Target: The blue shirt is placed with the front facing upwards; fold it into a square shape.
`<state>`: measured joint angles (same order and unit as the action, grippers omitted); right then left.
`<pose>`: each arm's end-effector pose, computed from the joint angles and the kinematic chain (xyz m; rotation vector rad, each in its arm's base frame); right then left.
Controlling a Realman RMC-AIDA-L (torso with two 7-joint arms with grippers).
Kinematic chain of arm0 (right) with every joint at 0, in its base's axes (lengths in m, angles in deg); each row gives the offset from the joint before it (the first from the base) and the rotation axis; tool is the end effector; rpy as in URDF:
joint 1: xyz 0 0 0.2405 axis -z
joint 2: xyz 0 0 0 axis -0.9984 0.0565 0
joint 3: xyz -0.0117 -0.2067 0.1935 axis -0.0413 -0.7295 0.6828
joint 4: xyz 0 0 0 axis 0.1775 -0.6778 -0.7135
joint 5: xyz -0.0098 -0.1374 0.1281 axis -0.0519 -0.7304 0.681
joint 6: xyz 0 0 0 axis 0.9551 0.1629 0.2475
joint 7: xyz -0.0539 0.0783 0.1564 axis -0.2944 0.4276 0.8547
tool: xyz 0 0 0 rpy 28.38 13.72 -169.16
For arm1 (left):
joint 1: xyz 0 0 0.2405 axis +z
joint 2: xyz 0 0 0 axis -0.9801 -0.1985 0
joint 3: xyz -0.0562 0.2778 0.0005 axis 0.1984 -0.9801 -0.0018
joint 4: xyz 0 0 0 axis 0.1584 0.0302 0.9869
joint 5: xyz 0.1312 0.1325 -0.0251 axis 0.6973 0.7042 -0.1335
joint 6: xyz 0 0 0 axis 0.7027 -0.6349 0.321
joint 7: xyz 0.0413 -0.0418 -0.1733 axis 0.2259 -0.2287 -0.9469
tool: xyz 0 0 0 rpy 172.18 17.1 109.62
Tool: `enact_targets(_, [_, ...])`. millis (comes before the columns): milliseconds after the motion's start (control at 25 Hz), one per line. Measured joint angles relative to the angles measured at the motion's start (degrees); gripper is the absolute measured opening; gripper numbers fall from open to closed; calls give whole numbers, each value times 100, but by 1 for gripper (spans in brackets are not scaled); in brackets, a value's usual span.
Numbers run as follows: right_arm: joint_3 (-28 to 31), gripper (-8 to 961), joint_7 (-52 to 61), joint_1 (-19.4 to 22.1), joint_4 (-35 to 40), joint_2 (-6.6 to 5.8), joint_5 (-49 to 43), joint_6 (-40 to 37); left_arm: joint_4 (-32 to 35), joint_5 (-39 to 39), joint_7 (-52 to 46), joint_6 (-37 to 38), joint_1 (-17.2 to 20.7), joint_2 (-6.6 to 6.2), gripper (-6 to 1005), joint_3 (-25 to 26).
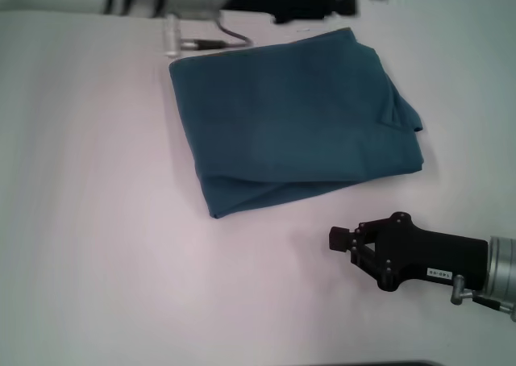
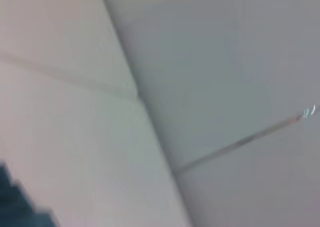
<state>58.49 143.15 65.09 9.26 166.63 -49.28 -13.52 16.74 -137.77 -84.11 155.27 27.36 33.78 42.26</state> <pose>0.3083 0.2287 -0.1171 -2.6911 0.8635 0.8062 -0.0917 0.4112 -0.1036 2.4700 1.7067 0.7497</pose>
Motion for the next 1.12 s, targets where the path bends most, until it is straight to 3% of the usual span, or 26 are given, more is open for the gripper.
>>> enact_targets(160, [38, 11, 109, 28, 33, -25, 39, -102, -524, -314, 151, 417, 728, -59, 457, 580])
enact_targets(280, [113, 11, 606, 19, 257, -59, 125, -380, -596, -561, 171, 952, 1339, -248, 584, 1155])
enact_targets(440, [252, 10, 2221, -91, 1119, -68, 379, -1039, -639, -699, 179, 1331, 1867, -389, 726, 1563])
enact_targets(520, [259, 106, 3163, -215, 1620, -126, 526, -1488, -644, -718, 235, 1395, 2139, -451, 774, 1756])
enact_targets(680, [257, 218, 4965, -603, 2403, -504, 786, -2026, -595, -722, 479, 1407, 2484, -505, 826, 1956])
enact_targets(840, [-135, 303, 7082, -1175, 2763, -1225, 652, -1728, -578, -723, 758, 1475, 2714, -532, 827, 1979])
enact_targets(960, [-676, 367, 7890, -1551, 2890, -1654, 366, -1598, -565, -710, 881, 1530, 2776, -528, 827, 1974])
enact_targets(1120, [-1267, 543, 8554, -2035, 2947, -1982, -320, -1372, -533, -685, 995, 1718, 2788, -511, 828, 1928])
